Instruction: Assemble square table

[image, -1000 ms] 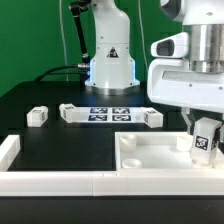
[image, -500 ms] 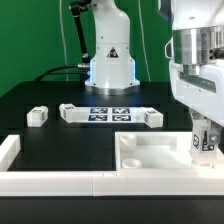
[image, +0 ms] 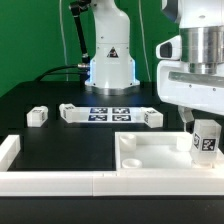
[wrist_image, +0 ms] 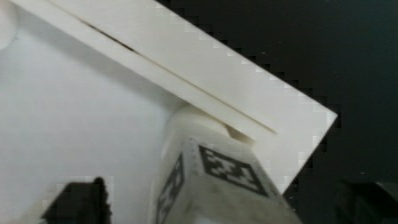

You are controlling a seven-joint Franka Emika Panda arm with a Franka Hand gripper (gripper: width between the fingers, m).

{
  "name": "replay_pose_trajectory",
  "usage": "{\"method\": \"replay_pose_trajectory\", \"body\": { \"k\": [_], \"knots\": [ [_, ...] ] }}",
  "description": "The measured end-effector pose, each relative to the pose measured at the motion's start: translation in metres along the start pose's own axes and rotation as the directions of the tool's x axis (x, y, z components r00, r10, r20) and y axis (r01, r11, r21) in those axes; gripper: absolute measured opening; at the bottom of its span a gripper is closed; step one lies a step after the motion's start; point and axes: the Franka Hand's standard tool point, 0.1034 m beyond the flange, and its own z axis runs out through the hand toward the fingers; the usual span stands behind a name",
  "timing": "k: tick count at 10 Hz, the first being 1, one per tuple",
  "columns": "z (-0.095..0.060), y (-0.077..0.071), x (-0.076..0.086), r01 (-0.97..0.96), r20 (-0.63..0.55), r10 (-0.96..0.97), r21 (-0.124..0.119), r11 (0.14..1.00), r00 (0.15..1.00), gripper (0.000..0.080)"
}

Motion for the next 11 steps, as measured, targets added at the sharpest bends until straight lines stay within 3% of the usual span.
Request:
{"method": "replay_pose_trajectory", "body": {
  "k": [2, 3, 5, 6, 8, 10, 11],
  "knots": [
    [0.0005, 0.0005, 0.0004, 0.139, 0.0, -0.139, -0.001, 0.99, 0.99, 0.0645],
    [-0.0005, -0.0002, 0.0011, 0.309, -0.013, -0.309, -0.01, 0.951, 0.951, 0.0649],
    [-0.0028, -0.0055, 0.0019, 0.67, -0.058, -0.672, -0.041, 0.741, 0.739, 0.0649],
    [-0.002, -0.0052, 0.002, 0.706, -0.06, -0.708, -0.042, 0.707, 0.704, 0.0649],
    [-0.0011, -0.0047, 0.002, 0.684, -0.06, -0.685, -0.041, 0.729, 0.726, 0.0626],
    [0.0001, -0.0031, 0.0026, 0.615, -0.06, -0.616, -0.037, 0.788, 0.786, 0.0291],
    [0.0004, -0.0025, 0.0037, 0.538, -0.063, -0.539, -0.032, 0.842, 0.84, 0.0292]
  ]
}}
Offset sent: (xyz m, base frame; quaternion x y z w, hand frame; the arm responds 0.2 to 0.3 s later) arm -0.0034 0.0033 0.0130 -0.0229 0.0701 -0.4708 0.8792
